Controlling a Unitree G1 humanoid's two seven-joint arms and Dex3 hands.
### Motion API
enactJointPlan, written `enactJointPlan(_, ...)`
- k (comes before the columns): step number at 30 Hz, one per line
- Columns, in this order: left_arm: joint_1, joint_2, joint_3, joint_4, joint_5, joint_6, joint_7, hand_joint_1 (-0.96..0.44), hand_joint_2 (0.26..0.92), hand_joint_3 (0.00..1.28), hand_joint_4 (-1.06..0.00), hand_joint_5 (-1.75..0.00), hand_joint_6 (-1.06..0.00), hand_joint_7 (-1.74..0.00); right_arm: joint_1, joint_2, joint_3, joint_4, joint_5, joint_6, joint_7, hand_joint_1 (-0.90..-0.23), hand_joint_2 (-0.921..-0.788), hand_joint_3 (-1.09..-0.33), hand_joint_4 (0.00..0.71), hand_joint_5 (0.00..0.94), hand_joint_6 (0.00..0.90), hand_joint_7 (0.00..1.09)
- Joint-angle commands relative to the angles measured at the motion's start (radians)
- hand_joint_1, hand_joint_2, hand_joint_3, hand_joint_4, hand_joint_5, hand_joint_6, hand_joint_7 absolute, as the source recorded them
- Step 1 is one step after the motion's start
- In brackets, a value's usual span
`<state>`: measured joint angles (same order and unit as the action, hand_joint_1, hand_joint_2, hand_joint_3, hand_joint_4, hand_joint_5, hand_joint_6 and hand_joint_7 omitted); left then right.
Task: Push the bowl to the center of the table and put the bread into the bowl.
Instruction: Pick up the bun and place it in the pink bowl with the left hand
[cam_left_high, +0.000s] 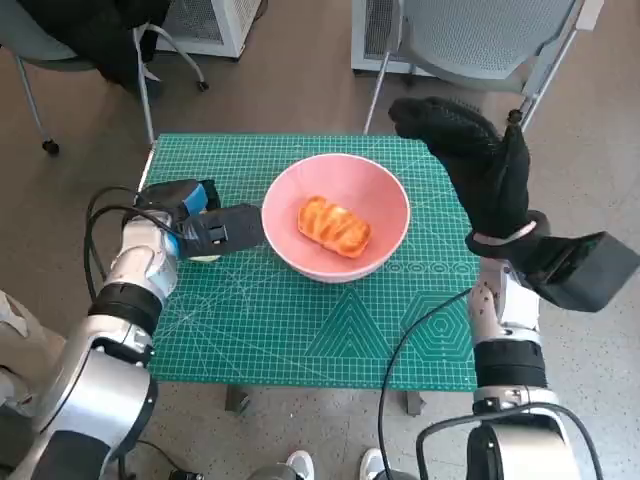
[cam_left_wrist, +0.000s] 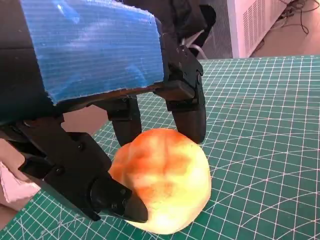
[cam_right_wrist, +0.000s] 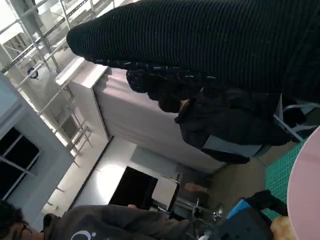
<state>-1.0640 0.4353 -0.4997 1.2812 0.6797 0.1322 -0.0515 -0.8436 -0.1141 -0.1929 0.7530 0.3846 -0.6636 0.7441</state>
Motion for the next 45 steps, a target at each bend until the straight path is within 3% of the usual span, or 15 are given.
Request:
enactJointPlan(1,-0.004,0.024,0.014,-0.019,-0.015,-0.008,-0.023,0.00,0.864,0.14,-0.78,-1.10,-0.60,-1.17,0.000,0.005,0.005,0.015,-0.013,-0.002,-0.006,-0.735,-0.921,-0.882,0.013,0.001,-0.001,0.19)
enactJointPlan(19,-0.028,0.076,0.046,-0.161,-0.031,0.013,-0.067,0.00,0.864,0.12,-0.80,-1.07,-0.63,-1.15,-0.005,0.010,0.003,0.025,-0.016,-0.009,-0.009,-0.735,-0.921,-0.884,0.018,0.003,-0.001,0.19)
enactJointPlan(22,0.048,0.144,0.162,-0.640,-0.041,0.045,-0.033,0.00,0.860,0.11,-0.80,-1.09,-0.68,-1.07,-0.010,0.019,0.005,0.029,-0.019,-0.009,-0.015,-0.734,-0.921,-0.885,0.019,0.003,-0.001,0.19)
enactJointPlan(26,0.108,0.153,0.219,-0.871,-0.022,0.072,-0.023,0.00,0.860,0.07,-0.83,-1.07,-0.74,-0.99,-0.011,0.022,0.005,0.031,-0.018,-0.008,-0.016,-0.733,-0.921,-0.887,0.019,0.003,-0.001,0.19)
enactJointPlan(35,0.186,0.144,0.274,-1.132,0.018,0.110,-0.058,0.00,0.863,0.05,-0.85,-1.02,-0.76,-1.00,-0.010,0.022,0.003,0.031,-0.015,-0.004,-0.014,-0.737,-0.921,-0.887,0.020,0.003,-0.001,0.19)
enactJointPlan(45,0.223,0.122,0.287,-1.231,0.011,0.132,-0.103,0.00,0.865,0.04,-0.85,-0.94,-0.76,-1.08,-0.008,0.022,0.000,0.029,-0.011,-0.004,-0.012,-0.741,-0.921,-0.885,0.023,0.004,-0.001,0.19)
